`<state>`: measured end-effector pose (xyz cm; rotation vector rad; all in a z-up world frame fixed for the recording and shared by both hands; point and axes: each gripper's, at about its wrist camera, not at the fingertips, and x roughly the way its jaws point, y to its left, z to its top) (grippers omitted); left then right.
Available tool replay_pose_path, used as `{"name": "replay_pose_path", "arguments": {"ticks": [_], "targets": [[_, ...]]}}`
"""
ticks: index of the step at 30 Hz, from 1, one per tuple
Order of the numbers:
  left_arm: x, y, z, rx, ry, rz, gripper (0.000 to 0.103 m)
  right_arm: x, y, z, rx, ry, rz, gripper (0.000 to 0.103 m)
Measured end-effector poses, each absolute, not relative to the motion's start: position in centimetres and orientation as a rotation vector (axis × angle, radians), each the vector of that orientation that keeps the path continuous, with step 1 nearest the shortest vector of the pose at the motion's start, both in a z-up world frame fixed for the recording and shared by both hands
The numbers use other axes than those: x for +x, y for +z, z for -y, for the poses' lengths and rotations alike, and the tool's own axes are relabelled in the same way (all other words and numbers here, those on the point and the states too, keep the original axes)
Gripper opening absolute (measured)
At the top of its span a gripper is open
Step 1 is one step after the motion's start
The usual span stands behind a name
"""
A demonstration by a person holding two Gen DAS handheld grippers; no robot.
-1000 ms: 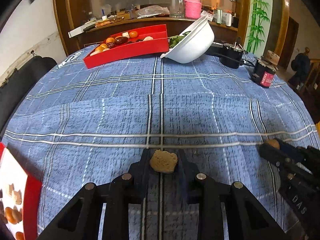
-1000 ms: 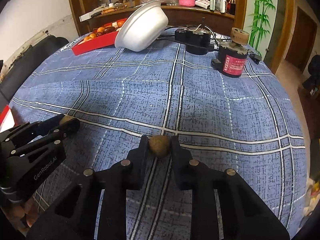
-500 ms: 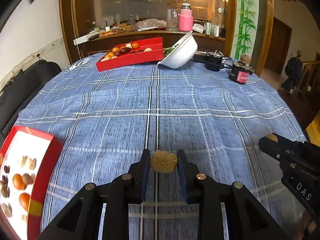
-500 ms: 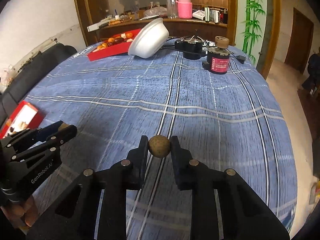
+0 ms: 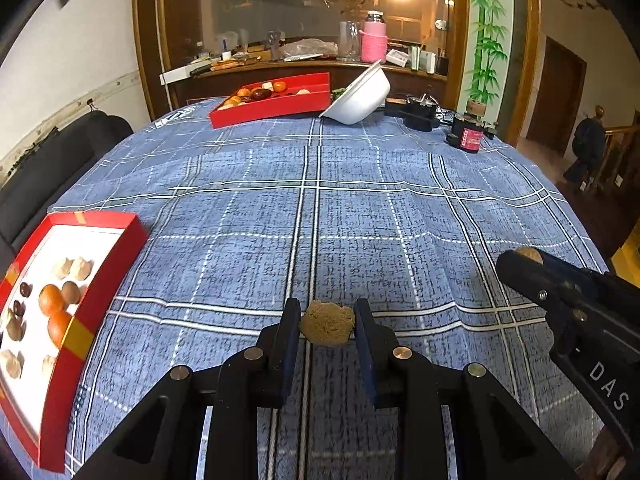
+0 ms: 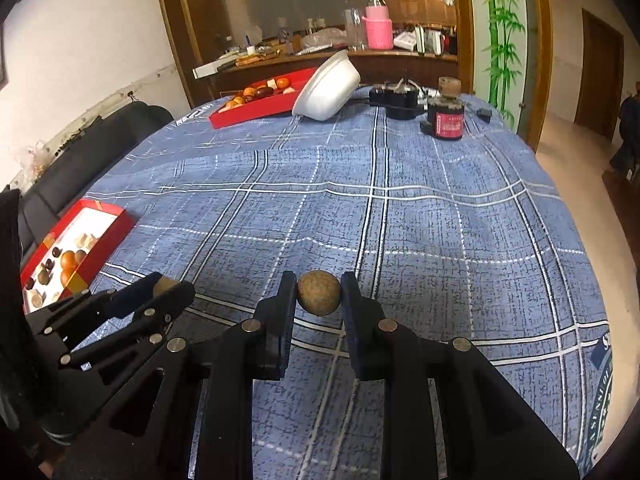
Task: Organize fruits
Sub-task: 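Lift the brown ball and beige chunk with both tools toward the tray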
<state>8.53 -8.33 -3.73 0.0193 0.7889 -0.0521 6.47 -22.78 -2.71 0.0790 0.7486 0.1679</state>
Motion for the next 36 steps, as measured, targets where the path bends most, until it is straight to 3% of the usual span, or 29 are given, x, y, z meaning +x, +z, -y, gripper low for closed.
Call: {"name": "replay_pose_path", "arguments": {"ticks": [36], "targets": [[2.2,-1.4,3.2,-0.042,0.019,-0.729,0.026,1.2,-0.6,18.4,0.002,0.246,-0.682,0.021]]}}
